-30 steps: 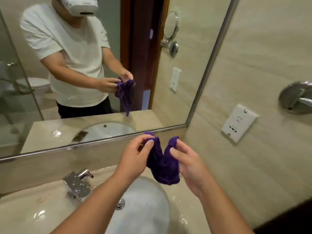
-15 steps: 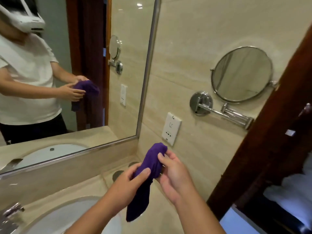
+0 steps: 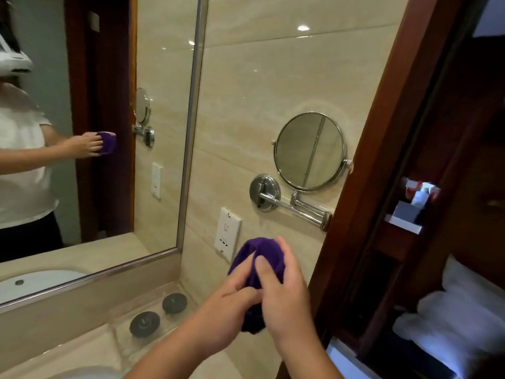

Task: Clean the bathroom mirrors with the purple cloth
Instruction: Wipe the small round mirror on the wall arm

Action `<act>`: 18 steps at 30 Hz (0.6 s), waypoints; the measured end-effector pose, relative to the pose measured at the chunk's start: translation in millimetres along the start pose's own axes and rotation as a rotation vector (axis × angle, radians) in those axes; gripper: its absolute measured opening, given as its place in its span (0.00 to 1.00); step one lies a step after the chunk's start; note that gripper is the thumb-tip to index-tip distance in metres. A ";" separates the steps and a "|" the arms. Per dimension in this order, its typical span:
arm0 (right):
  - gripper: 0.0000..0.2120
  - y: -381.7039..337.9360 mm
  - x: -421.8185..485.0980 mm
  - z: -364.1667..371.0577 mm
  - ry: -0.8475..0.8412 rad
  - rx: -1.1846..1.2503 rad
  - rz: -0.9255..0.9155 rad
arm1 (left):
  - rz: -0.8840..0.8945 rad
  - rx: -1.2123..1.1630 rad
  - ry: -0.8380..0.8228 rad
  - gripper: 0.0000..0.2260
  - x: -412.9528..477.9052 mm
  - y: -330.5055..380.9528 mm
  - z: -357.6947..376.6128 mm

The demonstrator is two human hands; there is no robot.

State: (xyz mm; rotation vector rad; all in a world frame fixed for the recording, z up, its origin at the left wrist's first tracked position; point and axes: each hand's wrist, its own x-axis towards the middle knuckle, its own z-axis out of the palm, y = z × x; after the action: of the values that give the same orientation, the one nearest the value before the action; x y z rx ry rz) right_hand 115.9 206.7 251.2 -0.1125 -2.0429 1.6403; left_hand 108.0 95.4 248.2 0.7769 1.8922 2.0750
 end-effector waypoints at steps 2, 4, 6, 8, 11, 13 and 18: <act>0.22 -14.2 10.8 -13.3 0.190 -0.040 -0.113 | 0.056 0.197 0.041 0.26 10.2 2.1 8.6; 0.22 -34.3 24.1 -25.5 0.385 -0.052 -0.236 | 0.087 0.431 0.131 0.28 19.1 2.6 13.8; 0.25 -53.8 39.7 -34.5 0.505 -0.037 -0.355 | 0.063 0.427 0.192 0.28 26.0 -2.4 13.9; 0.30 -69.4 56.8 -39.9 0.540 -0.032 -0.451 | 0.031 0.389 0.216 0.25 29.2 -7.9 11.6; 0.32 -82.3 81.1 -41.5 0.576 -0.074 -0.554 | -0.009 0.358 0.230 0.17 30.3 -16.0 6.3; 0.31 -83.5 92.6 -41.6 0.622 -0.119 -0.648 | -0.032 0.358 0.228 0.14 31.2 -20.2 2.9; 0.28 -77.9 123.3 -32.7 0.750 -0.556 -0.961 | -0.028 0.323 0.284 0.13 43.2 -21.9 -4.7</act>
State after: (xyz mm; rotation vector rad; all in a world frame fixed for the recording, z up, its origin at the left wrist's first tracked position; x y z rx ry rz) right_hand 42.8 261.1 369.8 0.0584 -1.4919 0.3337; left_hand 65.6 116.2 236.6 0.5325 2.4176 1.9743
